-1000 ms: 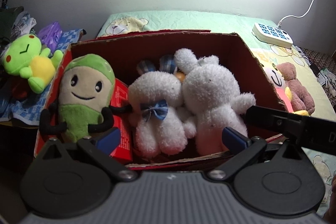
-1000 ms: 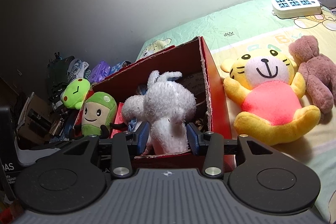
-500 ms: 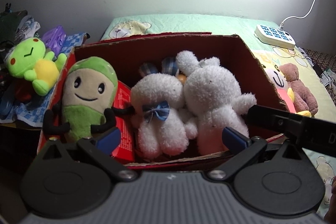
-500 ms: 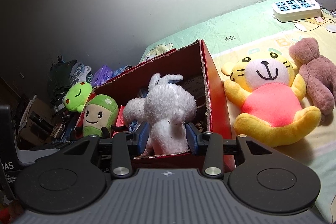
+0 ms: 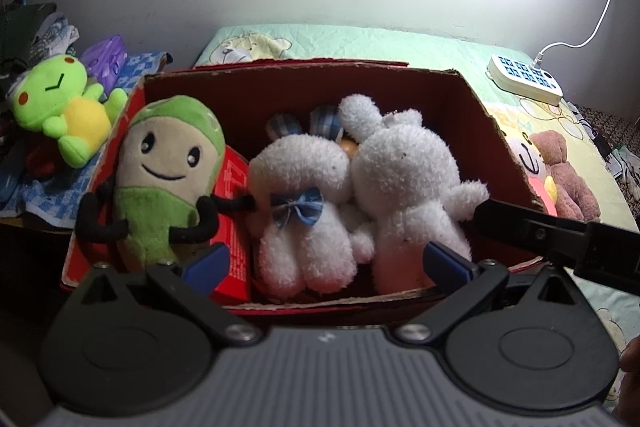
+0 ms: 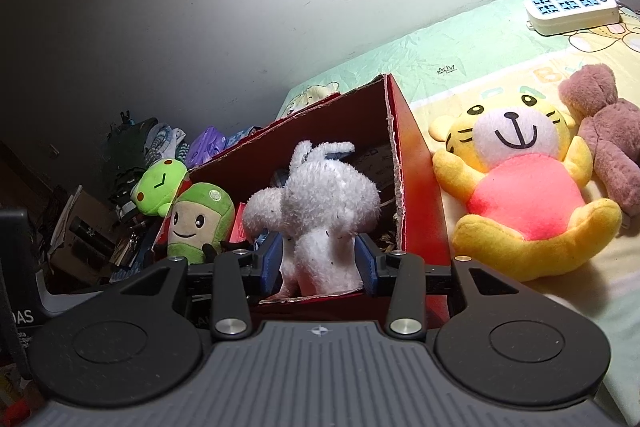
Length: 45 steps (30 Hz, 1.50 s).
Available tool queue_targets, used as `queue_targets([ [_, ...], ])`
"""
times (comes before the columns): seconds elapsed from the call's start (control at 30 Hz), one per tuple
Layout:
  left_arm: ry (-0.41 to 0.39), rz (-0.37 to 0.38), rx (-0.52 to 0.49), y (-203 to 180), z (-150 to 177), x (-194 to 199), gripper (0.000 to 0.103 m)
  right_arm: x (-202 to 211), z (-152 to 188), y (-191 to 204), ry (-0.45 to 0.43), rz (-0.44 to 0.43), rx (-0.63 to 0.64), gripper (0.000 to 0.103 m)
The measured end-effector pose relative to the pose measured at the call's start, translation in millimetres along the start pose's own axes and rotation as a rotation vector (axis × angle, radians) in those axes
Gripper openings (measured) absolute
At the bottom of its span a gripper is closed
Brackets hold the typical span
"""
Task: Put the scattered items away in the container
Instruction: 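Open the right gripper and release the grey-white bunny in the box, then move the right gripper out of the box to the brown teddy bear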
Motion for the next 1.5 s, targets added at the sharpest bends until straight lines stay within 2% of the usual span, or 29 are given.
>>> queue_targets([
  [0.27, -0.045, -0.052, -0.010, -17, 4, 17, 0.102, 27, 0, -13, -0.048, -0.067, 0.021, 0.045],
  [0.4, -0.049, -0.024, 0.010, -35, 4, 26, 0.102, 45, -4, -29, -0.053, -0.096, 0.014, 0.045],
  [0.6, -0.066, -0.016, 0.006, -78, 0, 35, 0.102, 76, -16, -60, -0.071, -0.104, 0.017, 0.045],
  [0.8, -0.104, -0.001, -0.036, -130, -6, 41, 0.102, 101, -28, -102, -0.075, -0.070, -0.006, 0.045],
  [1.2, -0.041, 0.046, -0.066, -212, -3, 8, 0.102, 125, -40, -179, -0.062, -0.021, -0.086, 0.045],
  [1.3, -0.001, 0.075, -0.100, -232, -1, -4, 0.102, 128, -41, -187, -0.058, -0.017, -0.087, 0.045],
  [1.5, 0.050, 0.078, -0.186, -269, 3, -22, 0.102, 132, -47, -204, -0.063, 0.011, -0.090, 0.045],
])
Point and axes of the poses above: each gripper's, at about its wrist camera, not at the fingertips, and x roughly against the way its jaws point, y to its left, z to its underside, the point moved 4 cm from there along -x, roughly the way its jaws point, and after that the axes turned 4 degrees about y, right-handed, at the moved point
